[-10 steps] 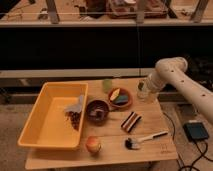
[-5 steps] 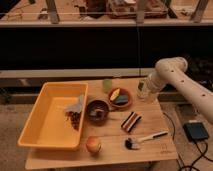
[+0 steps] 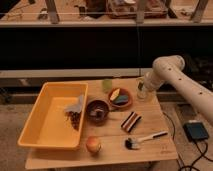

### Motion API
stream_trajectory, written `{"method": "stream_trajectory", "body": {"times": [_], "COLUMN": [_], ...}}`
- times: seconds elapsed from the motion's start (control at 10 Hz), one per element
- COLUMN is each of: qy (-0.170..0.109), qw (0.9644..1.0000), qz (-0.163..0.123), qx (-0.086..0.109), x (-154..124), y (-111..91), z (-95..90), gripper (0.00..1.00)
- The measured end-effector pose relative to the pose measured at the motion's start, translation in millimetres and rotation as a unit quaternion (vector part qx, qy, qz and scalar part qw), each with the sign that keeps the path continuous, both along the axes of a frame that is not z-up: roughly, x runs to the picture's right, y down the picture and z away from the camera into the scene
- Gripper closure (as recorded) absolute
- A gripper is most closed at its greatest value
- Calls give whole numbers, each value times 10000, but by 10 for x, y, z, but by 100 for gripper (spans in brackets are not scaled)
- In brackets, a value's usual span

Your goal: Place banana in plastic cup

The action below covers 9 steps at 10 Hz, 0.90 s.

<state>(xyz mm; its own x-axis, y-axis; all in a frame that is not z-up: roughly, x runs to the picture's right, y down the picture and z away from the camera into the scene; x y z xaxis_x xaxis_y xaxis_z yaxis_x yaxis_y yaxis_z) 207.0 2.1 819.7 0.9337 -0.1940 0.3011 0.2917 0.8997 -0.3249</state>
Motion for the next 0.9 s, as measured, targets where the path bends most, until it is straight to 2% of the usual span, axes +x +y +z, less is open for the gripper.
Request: {"method": "stream_trajectory", "body": {"times": [0.3, 0.6, 0.9], "qy": [-348, -705, -988], "qw": [9990, 9964, 9937], "qz": [-281, -455, -469], "qx": [-39, -139, -237], "x": [-672, -955, -1062], "y": [-79, -77, 1], "z": [35, 126, 211], "gripper": [22, 22, 22]}}
